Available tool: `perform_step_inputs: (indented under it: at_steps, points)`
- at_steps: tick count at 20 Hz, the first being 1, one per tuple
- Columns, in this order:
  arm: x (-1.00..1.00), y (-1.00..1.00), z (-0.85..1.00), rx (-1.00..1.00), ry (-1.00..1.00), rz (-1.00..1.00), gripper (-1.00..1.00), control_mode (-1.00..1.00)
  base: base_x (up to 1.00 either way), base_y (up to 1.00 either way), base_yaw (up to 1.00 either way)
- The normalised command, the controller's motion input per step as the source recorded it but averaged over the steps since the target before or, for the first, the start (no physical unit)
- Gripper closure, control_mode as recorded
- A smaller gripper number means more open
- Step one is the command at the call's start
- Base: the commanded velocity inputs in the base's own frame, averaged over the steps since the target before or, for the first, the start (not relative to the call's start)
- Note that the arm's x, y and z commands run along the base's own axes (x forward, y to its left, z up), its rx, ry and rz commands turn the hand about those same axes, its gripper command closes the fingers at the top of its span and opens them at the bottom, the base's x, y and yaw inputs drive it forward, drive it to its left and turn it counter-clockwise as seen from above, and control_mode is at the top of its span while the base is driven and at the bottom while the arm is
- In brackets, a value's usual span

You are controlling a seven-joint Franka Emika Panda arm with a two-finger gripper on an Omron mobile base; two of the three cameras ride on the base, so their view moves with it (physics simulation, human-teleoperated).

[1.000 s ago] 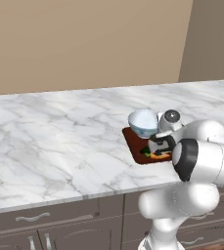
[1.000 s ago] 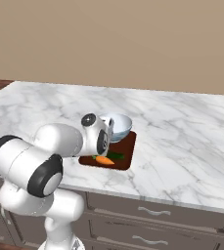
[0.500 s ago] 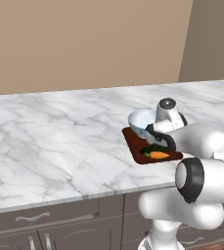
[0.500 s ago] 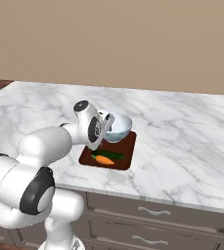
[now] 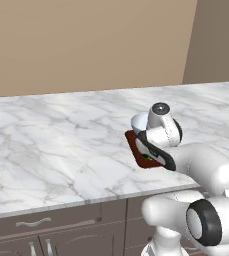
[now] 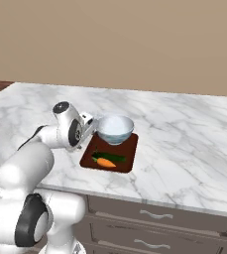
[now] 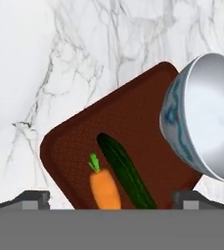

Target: Place the two vegetables and bowl onto the tray for setting up a vegetable dip station.

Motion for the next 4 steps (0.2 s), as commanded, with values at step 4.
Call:
perform_step_inputs:
  at_steps: [4]
  points:
    - [-0.14,0.84,0.26,0.06,0.30,0.00,-1.00,-1.00,0.00,0.00,0.00]
